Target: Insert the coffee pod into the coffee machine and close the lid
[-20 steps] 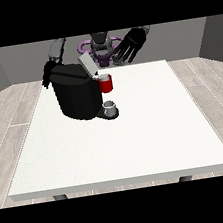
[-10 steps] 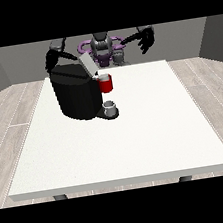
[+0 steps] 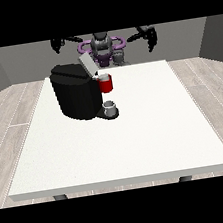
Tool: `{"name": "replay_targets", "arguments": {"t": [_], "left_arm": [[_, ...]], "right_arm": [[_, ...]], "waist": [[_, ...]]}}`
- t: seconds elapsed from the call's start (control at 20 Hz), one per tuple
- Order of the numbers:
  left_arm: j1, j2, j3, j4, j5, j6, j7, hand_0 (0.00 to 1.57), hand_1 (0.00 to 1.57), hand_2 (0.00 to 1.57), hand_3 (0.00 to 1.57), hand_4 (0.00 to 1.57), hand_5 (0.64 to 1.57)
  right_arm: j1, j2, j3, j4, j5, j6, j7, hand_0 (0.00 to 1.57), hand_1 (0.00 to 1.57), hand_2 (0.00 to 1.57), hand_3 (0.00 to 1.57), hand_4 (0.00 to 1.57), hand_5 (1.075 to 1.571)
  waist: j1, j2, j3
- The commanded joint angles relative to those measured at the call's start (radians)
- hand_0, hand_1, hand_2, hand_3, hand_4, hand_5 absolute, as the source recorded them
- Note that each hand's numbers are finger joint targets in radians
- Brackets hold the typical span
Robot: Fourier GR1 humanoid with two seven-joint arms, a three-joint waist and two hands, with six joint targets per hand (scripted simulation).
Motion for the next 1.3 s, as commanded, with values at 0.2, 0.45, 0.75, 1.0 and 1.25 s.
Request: {"name": "replay_targets", "arguments": {"t": [0.2,0.45,0.75,1.0,1.25], "left_arm": [[0.072,-0.019,-0.104,-0.163,0.119,-0.021,0.086,0.0,0.0,0.0,0.0,0.41,1.571],[0.132,-0.005,-0.122,-0.286,0.158,-0.016,0.076,0.0,0.0,0.0,0.0,0.39,1.571],[0.206,-0.019,-0.249,-0.387,0.213,0.062,0.066,0.0,0.0,0.0,0.0,0.36,1.571],[0.191,-0.019,-0.266,-0.547,0.257,0.033,0.214,0.0,0.0,0.0,0.0,0.26,1.571],[0.297,-0.007,-0.248,-0.627,0.257,0.027,0.183,0.0,0.0,0.0,0.0,0.37,1.571]], "right_arm": [[-0.123,-0.099,-0.1,0.053,-0.053,0.046,0.071,0.0,0.0,0.0,0.0,0.0,1.571],[-0.189,-0.086,-0.096,0.061,-0.089,0.071,0.103,0.0,0.0,0.0,0.0,0.0,1.571],[-0.274,-0.091,-0.169,0.161,-0.173,0.081,0.102,0.0,0.0,0.0,0.0,0.1,1.571],[-0.322,-0.109,-0.166,0.238,-0.16,0.074,0.094,0.0,0.0,0.0,0.0,0.06,1.571],[-0.332,-0.062,-0.106,0.237,-0.123,0.043,0.092,0.0,0.0,0.0,0.0,0.0,1.571]], "waist": [[0.092,0.026,0.0007],[0.069,0.117,0.0003],[0.097,0.185,0.0004],[0.11,0.227,0.0005],[0.096,0.24,0.0002]]}}
